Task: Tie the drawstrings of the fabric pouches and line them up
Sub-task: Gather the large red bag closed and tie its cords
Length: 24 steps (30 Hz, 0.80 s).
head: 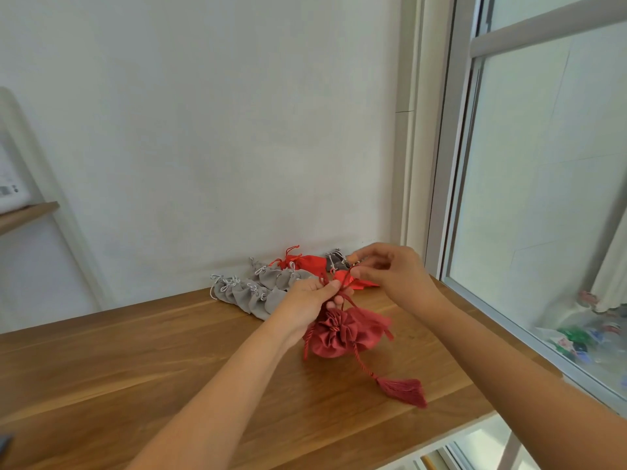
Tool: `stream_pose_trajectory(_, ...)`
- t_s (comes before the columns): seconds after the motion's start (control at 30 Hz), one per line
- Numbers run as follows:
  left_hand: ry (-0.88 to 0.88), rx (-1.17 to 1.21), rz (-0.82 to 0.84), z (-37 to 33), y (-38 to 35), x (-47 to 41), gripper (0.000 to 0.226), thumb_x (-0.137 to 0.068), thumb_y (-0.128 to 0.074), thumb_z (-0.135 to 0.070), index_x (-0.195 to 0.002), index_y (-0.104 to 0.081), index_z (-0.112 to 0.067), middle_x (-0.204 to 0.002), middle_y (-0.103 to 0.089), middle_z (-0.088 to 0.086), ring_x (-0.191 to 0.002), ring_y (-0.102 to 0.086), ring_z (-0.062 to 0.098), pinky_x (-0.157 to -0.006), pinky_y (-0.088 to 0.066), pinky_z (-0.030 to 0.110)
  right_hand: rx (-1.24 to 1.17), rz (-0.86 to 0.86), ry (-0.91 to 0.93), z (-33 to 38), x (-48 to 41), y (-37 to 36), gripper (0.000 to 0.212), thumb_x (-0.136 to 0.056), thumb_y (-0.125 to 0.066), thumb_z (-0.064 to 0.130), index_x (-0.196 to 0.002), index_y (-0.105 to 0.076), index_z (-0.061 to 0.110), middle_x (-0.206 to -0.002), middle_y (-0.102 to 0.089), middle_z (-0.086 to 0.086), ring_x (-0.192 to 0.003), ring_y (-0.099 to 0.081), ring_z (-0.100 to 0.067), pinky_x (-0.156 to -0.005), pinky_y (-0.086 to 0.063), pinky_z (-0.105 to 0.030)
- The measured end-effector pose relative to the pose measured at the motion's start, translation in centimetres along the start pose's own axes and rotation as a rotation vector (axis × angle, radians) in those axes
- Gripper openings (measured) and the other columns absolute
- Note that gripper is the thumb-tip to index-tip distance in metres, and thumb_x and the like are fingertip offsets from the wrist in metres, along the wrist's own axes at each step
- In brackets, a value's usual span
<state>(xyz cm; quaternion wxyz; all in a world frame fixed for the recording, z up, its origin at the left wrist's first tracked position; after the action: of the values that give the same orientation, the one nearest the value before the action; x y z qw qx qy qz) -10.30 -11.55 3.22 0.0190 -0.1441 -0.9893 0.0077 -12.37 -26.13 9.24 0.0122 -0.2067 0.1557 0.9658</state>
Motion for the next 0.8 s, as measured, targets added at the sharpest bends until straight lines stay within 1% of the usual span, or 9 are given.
stream_pose_trajectory(0.17, -0.032, 0.103, -0.080, -0.8, 0.3, -0.4, 0.024, -0.097, -0.053, -0.014, -0.081, -0.065, 0.000, -0.054, -0.056, -0.003, -0.045, -0.047, 0.001, -0.050, -0.042, 0.012, -0.085, 0.187, -0.245, -1.7, 0.2, -1.5, 0.035, -0.074, -0.081, 0.015, -0.103, -0.063, 0.014, -0.074, -0.073, -0.002, -0.056, -0.063, -0.010, -0.055, -0.050, -0.018)
stream_pose_trajectory(0.23, -0.068, 0.067, -0.110, -1.2, 0.5, -0.7, 0.026, -0.096, -0.056, -0.017, -0.077, -0.066, -0.002, -0.052, -0.054, -0.004, -0.051, -0.050, 0.006, -0.058, -0.044, 0.017, -0.072, 0.266, -0.299, -2.1, 0.4, -2.3, 0.031, -0.073, -0.082, 0.017, -0.099, -0.065, 0.012, -0.068, -0.071, -0.001, -0.056, -0.061, -0.010, -0.052, -0.047, -0.018)
stream_pose_trajectory(0.33, -0.101, 0.038, -0.092, -1.4, 0.5, -0.8, 0.030, -0.094, -0.059, -0.021, -0.066, -0.066, -0.009, -0.053, -0.054, -0.003, -0.055, -0.052, 0.009, -0.068, -0.044, 0.022, -0.038, 0.285, -0.344, -2.8, 0.3, -2.5, 0.020, -0.076, -0.080, 0.015, -0.092, -0.070, 0.010, -0.059, -0.067, 0.001, -0.048, -0.056, -0.006, -0.050, -0.044, -0.016)
stream_pose_trajectory(0.47, -0.086, 0.089, 0.010, -1.2, 0.1, -0.9, 0.025, -0.093, -0.059, -0.016, -0.073, -0.069, -0.005, -0.064, -0.063, 0.004, -0.056, -0.059, 0.007, -0.065, -0.052, 0.019, 0.009, 0.278, -0.352, -3.7, 0.1, -2.5, 0.007, -0.081, -0.076, 0.013, -0.082, -0.073, 0.007, -0.052, -0.061, 0.002, -0.044, -0.050, -0.004, -0.049, -0.043, -0.015)
stream_pose_trajectory(0.53, -0.065, 0.126, 0.074, -1.2, -0.1, -0.9, 0.021, -0.092, -0.058, -0.012, -0.078, -0.072, -0.006, -0.067, -0.067, 0.004, -0.058, -0.062, 0.007, -0.065, -0.054, 0.018, 0.045, 0.286, -0.344, -4.0, -0.1, -2.7, 0.008, -0.086, -0.070, 0.009, -0.079, -0.073, 0.006, -0.051, -0.058, 0.004, -0.045, -0.048, -0.003, -0.051, -0.042, -0.015)
stream_pose_trajectory(0.63, -0.031, 0.081, 0.171, -1.1, 0.1, -0.9, 0.019, -0.088, -0.061, -0.008, -0.081, -0.078, -0.011, -0.076, -0.071, 0.007, -0.076, -0.067, 0.017, -0.082, -0.056, 0.028, 0.071, 0.298, -0.345, -4.6, -0.1, -2.8, 0.019, -0.089, -0.066, 0.012, -0.073, -0.075, 0.014, -0.054, -0.061, 0.001, -0.050, -0.050, -0.007, -0.057, -0.043, -0.019)
stream_pose_trajectory(0.7, -0.027, -0.002, 0.180, -0.9, 0.6, -1.1, 0.013, -0.081, -0.067, -0.010, -0.088, -0.078, -0.012, -0.088, -0.071, 0.015, -0.093, -0.067, 0.029, -0.094, -0.051, 0.040, 0.037, 0.294, -0.340, -4.9, -0.3, -2.7, 0.014, -0.090, -0.065, 0.014, -0.084, -0.078, 0.013, -0.065, -0.068, -0.005, -0.057, -0.058, -0.012, -0.062, -0.049, -0.022)
stream_pose_trajectory(0.73, -0.042, -0.040, 0.166, -0.9, 1.0, -1.3, 0.018, -0.077, -0.071, -0.011, -0.093, -0.077, -0.010, -0.095, -0.072, 0.018, -0.098, -0.067, 0.032, -0.095, -0.051, 0.041, 0.020, 0.298, -0.336, -5.0, -0.3, -2.7, 0.013, -0.091, -0.064, 0.013, -0.088, -0.077, 0.010, -0.066, -0.069, -0.004, -0.058, -0.060, -0.011, -0.063, -0.050, -0.022)
stream_pose_trajectory(0.8, -0.085, -0.117, 0.109, -1.0, 1.6, -1.6, 0.024, -0.074, -0.074, -0.007, -0.099, -0.075, -0.006, -0.099, -0.073, 0.016, -0.098, -0.069, 0.028, -0.089, -0.055, 0.036, 0.020, 0.318, -0.327, -4.9, -0.4, -2.9, 0.015, -0.093, -0.061, 0.011, -0.085, -0.072, 0.006, -0.060, -0.063, 0.000, -0.052, -0.055, -0.007, -0.057, -0.046, -0.016)
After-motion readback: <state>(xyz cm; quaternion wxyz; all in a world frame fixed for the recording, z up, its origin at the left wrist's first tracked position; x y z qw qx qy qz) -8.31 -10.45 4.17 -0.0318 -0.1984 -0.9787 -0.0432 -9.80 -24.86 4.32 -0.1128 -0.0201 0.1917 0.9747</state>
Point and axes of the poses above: each hand's wrist, its own x-axis away from the middle knuckle, its own y-axis out of the back of the hand, z = x × y, the point moved 7 cm from there along -x, towards the middle knuckle
